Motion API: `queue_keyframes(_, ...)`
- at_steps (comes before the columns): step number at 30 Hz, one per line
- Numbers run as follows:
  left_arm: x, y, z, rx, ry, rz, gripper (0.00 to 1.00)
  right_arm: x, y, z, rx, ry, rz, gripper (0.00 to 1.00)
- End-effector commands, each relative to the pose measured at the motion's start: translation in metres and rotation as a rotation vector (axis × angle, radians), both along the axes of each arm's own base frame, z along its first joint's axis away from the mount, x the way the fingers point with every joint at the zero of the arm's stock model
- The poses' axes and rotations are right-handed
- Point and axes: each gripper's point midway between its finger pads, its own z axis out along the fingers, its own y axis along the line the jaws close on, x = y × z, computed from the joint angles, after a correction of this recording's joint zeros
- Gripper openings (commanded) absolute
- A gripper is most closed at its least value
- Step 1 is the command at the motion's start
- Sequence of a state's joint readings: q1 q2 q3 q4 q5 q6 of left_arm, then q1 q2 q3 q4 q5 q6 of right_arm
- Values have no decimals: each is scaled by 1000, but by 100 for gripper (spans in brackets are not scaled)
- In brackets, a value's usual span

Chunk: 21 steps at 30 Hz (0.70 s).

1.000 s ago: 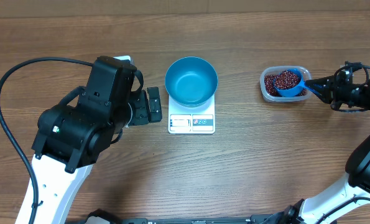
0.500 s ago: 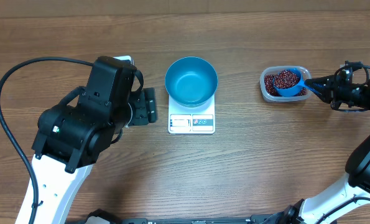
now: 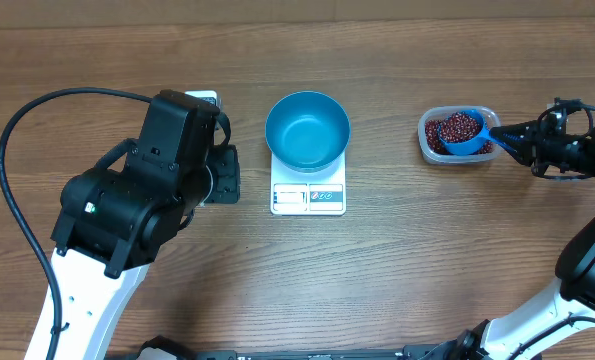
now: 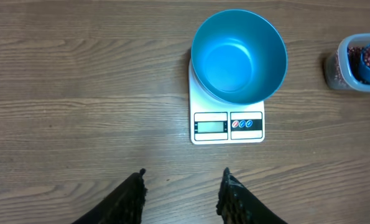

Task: Scoop item into bowl and weigh 150g on scale
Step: 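Move the left gripper over the scale's front buttons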

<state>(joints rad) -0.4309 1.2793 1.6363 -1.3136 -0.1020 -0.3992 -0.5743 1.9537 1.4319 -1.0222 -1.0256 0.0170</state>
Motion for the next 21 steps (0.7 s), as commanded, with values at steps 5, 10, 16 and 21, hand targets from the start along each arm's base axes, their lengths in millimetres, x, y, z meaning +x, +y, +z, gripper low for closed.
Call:
queue_keyframes(5, 3, 0, 3, 53, -22, -74, 4, 0, 3, 6, 35, -36, 7, 4)
queue_keyframes(10, 5, -13, 2, 67, -32, -214, 4, 1, 2, 6, 30, -44, 8, 4)
queue_keyframes(16, 9, -41, -19, 48, 39, -398, 4, 9, 5, 22, 82, -142, 21, 4)
queue_keyframes(21, 18, -56, -35, 73, 66, -482, 4, 9, 5, 22, 80, -143, 21, 4)
